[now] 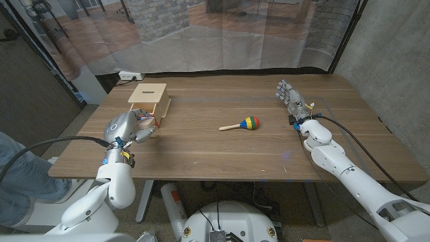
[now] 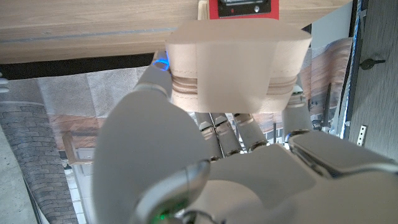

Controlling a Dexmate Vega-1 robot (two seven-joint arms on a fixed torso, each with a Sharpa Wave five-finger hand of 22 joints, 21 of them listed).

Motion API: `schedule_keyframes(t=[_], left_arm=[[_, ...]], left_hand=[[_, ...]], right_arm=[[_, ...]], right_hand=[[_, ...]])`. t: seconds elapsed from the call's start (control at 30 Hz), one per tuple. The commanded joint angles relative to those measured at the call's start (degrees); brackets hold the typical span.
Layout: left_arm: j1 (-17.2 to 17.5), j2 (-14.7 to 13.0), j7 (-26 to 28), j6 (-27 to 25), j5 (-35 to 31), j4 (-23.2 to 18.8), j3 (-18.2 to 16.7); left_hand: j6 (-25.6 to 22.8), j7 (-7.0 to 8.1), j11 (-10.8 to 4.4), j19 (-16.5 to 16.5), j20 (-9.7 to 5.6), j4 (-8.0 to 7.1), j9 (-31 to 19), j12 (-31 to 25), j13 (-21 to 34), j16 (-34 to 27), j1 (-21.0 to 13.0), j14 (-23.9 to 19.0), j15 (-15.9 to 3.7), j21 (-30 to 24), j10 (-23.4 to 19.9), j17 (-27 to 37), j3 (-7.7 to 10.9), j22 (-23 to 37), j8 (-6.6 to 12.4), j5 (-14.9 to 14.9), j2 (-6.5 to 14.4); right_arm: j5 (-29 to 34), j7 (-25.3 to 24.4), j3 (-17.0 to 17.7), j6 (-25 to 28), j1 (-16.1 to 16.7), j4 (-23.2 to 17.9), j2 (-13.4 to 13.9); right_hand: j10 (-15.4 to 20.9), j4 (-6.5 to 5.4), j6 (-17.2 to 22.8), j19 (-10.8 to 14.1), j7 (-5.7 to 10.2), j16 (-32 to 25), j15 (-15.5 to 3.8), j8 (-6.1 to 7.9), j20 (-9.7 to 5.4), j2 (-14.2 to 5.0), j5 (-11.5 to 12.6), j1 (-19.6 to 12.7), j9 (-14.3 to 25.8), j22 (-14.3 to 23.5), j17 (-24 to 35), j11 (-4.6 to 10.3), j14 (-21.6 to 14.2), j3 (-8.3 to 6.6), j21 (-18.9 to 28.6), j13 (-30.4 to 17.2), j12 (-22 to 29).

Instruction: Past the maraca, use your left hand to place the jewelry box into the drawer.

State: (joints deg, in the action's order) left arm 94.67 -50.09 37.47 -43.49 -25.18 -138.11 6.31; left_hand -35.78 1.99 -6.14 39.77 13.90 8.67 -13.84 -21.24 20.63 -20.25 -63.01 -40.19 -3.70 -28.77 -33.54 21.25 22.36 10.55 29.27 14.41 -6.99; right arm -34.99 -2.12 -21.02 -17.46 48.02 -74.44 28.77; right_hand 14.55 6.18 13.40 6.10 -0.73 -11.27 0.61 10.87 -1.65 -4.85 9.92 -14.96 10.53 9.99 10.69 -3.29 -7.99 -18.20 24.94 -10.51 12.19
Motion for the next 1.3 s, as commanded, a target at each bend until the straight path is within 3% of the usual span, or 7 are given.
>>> schedule_keyframes(t=[0.03, 0.4, 1.3], left_arm=[[0.6, 1.2, -2.5, 4.3, -0.2, 2.1, -5.4], [-1.2, 2.2, -4.8, 9.2, 0.3, 5.5, -7.5], [-7.2, 2.7, -8.7, 12.5, 0.7, 11.5, -9.1]], left_hand=[[-0.8, -0.01, -0.15, 11.3, -14.12, -0.45, 0.0, 0.2, 0.2, -0.2, -13.6, -0.7, -3.1, -0.4, -0.5, 0.4, 1.15, 0.1, 0.41, 0.4, 13.8], [-1.8, 0.34, -0.36, 11.3, -14.53, -0.49, 0.2, 0.3, 0.5, -0.2, -13.4, -1.3, -3.41, -0.7, -1.3, 0.6, 1.37, 0.1, 0.7, 0.3, 13.6], [-3.6, 0.71, -0.75, 11.2, -15.35, -0.44, 0.5, 0.5, 1.0, 0.0, -13.1, -2.2, -4.06, -1.4, -2.8, 1.4, 1.93, 0.2, 1.2, 0.3, 13.3]], right_arm=[[0.6, -0.8, -0.1, -0.4, -0.6, 0.2, -0.6], [0.8, -2.1, 0.0, 0.6, -0.6, -0.5, -0.5], [0.9, -3.1, -0.1, 1.7, -1.1, 0.1, -0.9]], right_hand=[[0.4, 0.25, 0.4, 0.7, -0.04, 0.0, -0.05, 0.37, -0.15, -0.53, 0.3, -0.3, 0.3, 0.2, 0.1, -0.03, -0.7, -0.13, -0.1, -0.2, 0.2], [0.5, 0.25, 0.5, 1.0, -0.02, 0.0, -0.08, 0.38, -0.25, -0.53, 0.3, -0.3, 0.3, 0.2, 0.1, -0.11, -0.8, -0.13, -0.2, -0.2, 0.2], [0.6, 0.3, 0.6, 1.3, -0.13, 0.0, -0.07, 0.39, -0.41, -0.6, 0.3, -0.3, 0.3, 0.3, 0.1, -0.12, -1.0, -0.2, -0.7, -0.2, 0.2]])
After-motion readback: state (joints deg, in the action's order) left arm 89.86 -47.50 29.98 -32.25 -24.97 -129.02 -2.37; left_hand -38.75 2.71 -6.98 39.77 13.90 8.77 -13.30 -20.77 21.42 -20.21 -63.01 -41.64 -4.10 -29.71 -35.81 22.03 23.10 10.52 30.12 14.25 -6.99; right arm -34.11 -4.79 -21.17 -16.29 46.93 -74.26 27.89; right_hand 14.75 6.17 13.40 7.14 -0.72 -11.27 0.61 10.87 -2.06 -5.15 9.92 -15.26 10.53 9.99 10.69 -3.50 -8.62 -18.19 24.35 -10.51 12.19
